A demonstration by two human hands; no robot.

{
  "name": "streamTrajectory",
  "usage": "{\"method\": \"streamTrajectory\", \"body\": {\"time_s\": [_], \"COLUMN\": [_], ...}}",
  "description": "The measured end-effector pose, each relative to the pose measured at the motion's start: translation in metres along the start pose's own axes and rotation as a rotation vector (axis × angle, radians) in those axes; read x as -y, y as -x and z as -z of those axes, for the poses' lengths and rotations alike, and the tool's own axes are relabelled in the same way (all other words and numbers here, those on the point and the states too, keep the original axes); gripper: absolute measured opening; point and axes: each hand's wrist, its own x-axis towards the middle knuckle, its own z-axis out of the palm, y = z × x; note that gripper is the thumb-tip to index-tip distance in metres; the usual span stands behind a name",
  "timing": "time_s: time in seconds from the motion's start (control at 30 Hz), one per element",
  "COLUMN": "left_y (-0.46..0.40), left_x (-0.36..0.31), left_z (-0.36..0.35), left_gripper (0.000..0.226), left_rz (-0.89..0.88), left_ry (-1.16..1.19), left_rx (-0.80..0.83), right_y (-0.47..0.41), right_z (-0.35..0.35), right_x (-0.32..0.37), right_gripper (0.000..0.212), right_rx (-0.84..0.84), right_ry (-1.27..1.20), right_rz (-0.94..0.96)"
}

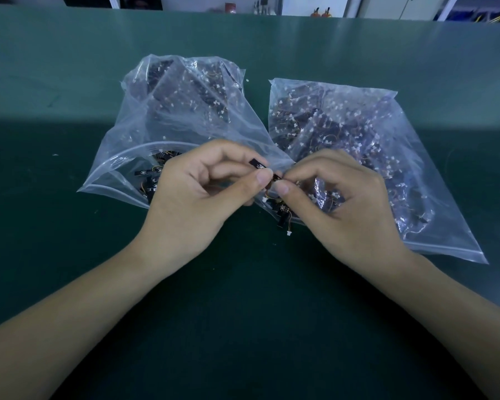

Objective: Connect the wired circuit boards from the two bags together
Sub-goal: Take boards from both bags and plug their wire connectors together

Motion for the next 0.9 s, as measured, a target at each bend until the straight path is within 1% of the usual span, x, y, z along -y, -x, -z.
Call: {"method": "streamTrajectory", "body": {"time_s": [0.27,0.4,0.6,0.77,0.9], "left_y": [0.0010,0.0004,0.0010,0.0010,0.0013], "left_x": [-0.0005,0.0007,0.0002,-0.0017,-0.0040], "left_z": [0.0019,0.0030,0.0015,0.0019,0.0011], "left_gripper": [0.008,0.011,0.014,0.011,0.009], "left_rz": [-0.001,0.006,0.014,0.020,0.016], "left_ry": [-0.047,-0.070,-0.087,-0.103,-0.097], "left_rx": [0.013,0.008,0.009,0.014,0.017], "right_y": [-0.0015,-0.0014,-0.0004,-0.0011,-0.0009], "right_z": [0.0045,0.0046,0.0033,0.0029,0.0022], "right_x": [0.0058,0.0058,0.0039,0.0035,0.0039], "right_gripper": [0.004,0.009,0.009,0.010,0.008], "right_rx": [-0.031,0.003,0.022,0.033,0.028], "right_ry": [-0.081,-0.095,-0.144,-0.149,-0.167], "right_rz": [-0.047,-0.047,-0.090,-0.067,-0.092]}}
